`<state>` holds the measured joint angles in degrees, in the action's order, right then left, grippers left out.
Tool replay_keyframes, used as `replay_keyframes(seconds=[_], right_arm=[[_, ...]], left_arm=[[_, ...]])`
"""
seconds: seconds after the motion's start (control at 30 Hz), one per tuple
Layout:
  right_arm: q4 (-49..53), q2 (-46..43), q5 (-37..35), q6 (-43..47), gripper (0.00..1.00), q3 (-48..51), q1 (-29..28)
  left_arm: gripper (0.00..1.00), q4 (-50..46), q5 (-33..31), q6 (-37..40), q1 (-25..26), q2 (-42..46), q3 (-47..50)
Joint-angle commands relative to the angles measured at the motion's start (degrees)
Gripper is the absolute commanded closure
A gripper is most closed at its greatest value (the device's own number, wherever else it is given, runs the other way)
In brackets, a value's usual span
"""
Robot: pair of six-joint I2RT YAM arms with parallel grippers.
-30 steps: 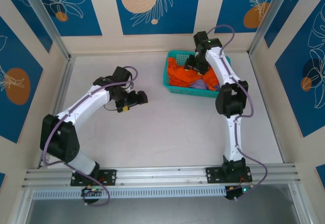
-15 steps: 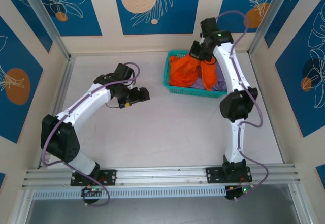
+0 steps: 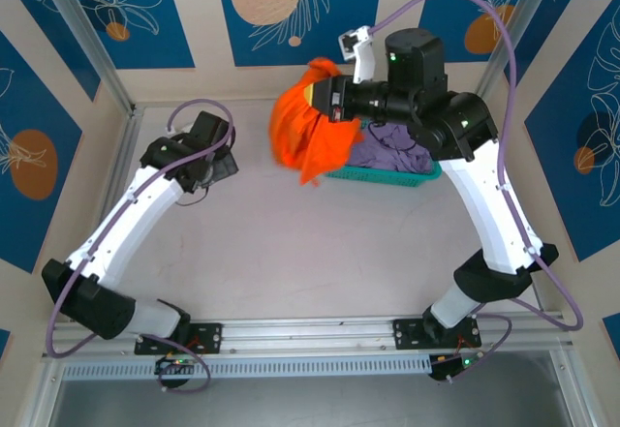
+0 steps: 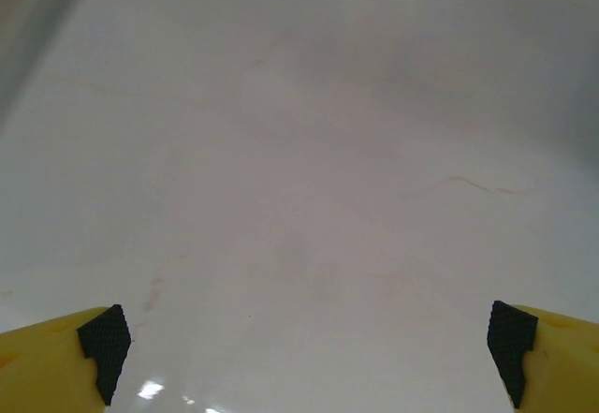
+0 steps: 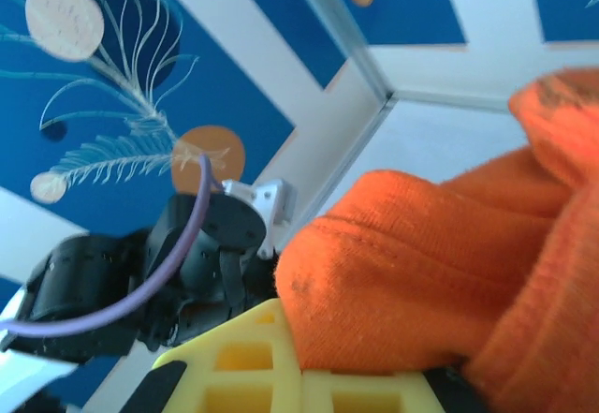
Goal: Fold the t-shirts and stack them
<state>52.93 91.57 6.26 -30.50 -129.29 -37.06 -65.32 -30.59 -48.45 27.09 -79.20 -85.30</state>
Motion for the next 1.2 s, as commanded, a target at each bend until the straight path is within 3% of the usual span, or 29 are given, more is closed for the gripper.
replay_keyframes(seconds=[0.0,0.03,0.1,0.13,0.17,0.27,0.47,0.67,0.77,0.93,1.1,1.17], right_arm=[[-0.45,2.51,2.7,-2.1,1.0,8.39,-0.9],[-0.87,2.83,2.02,-2.84,0.99,11.13,-1.14],[1.75,5.39,-1.69,-4.25,0.52,14.38,-1.1],[4.83,7.44,-4.23,-4.57,0.43,14.04,-0.87],[9.14,10.5,-6.75,-4.88,0.37,12.55,-0.38],[16.56,16.45,-9.3,-6.99,0.35,9.4,2.18],[10.82,22.7,-12.12,-9.36,0.34,10.26,4.32],[24.64,43.93,-22.82,-6.87,0.35,-13.4,3.45],[24.48,49.53,-26.08,-3.95,0.38,-18.04,3.3],[22.36,50.97,-27.31,-1.06,0.49,-14.79,4.92],[17.82,47.98,-29.99,8.13,0.85,-6.61,5.94],[12.84,44.64,-28.83,13.49,0.91,-0.24,7.47]], left_arm=[[0.0,-9.91,-15.01,-4.21,-0.96,1.08,-2.68],[0.0,-11.27,-16.13,-4.48,-1.51,0.89,-2.97],[0.0,-13.94,-16.56,-5.12,-3.31,0.39,-2.89],[0.0,-14.87,-16.3,-5.6,-3.98,0.23,-2.35],[0.0,-15.62,-15.45,-6.08,-4.61,0.27,-1.4],[0.0,-12.98,-10.54,-4.91,-5.32,1.78,4.75],[0.01,3.74,17.22,4.63,-6.0,3.52,19.26],[0.0,6.39,31.74,12.67,-5.56,-3.24,23.04],[0.02,9.04,36.22,13.13,-5.09,-4.27,25.52],[0.06,10.04,37.44,13.2,-4.86,-6.08,27.11],[0.14,10.53,36.78,14.13,-4.81,-6.61,27.31],[0.17,11.44,37.86,14.21,-4.86,-7.03,27.38]])
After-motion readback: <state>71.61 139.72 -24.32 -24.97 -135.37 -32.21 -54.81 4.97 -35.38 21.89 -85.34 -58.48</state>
